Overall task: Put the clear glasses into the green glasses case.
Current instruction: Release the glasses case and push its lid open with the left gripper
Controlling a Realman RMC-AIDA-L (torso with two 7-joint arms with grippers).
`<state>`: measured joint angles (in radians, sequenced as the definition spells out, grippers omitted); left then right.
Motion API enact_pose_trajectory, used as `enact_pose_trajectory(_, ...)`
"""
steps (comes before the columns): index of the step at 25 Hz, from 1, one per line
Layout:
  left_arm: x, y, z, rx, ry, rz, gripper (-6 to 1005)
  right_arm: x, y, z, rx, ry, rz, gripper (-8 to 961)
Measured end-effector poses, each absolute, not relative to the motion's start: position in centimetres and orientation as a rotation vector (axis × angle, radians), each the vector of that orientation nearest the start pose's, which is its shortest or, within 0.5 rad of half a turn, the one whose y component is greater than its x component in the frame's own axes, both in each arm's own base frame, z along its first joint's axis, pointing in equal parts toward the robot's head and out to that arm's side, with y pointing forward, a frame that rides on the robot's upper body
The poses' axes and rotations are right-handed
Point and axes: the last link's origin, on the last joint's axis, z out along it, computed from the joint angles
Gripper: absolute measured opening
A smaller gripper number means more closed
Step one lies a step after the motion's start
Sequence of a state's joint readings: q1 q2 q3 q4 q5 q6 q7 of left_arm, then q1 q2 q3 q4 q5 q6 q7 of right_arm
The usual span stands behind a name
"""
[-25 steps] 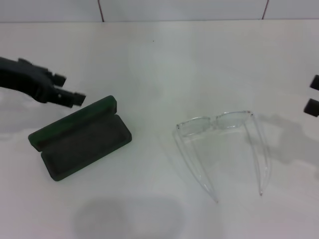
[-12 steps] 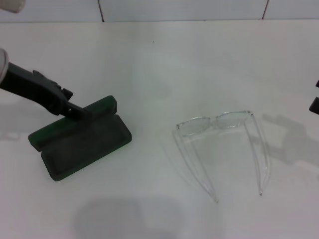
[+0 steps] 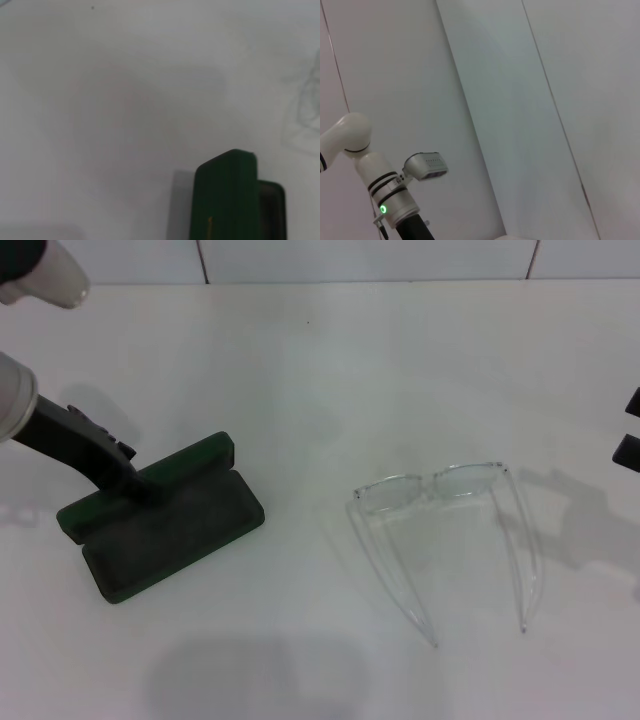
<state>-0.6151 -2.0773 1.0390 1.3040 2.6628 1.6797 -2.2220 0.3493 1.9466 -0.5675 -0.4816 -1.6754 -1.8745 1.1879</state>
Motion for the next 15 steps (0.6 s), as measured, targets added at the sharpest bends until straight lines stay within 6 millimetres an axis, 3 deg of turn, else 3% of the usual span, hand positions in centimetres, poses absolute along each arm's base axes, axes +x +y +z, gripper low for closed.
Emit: enact_pose_trajectory(15, -21.8, 36.9, 3.3, -2.625, -0.815, 0.566, 739, 30.3, 27.0, 7.2, -2.43, 0.515, 1.179, 765)
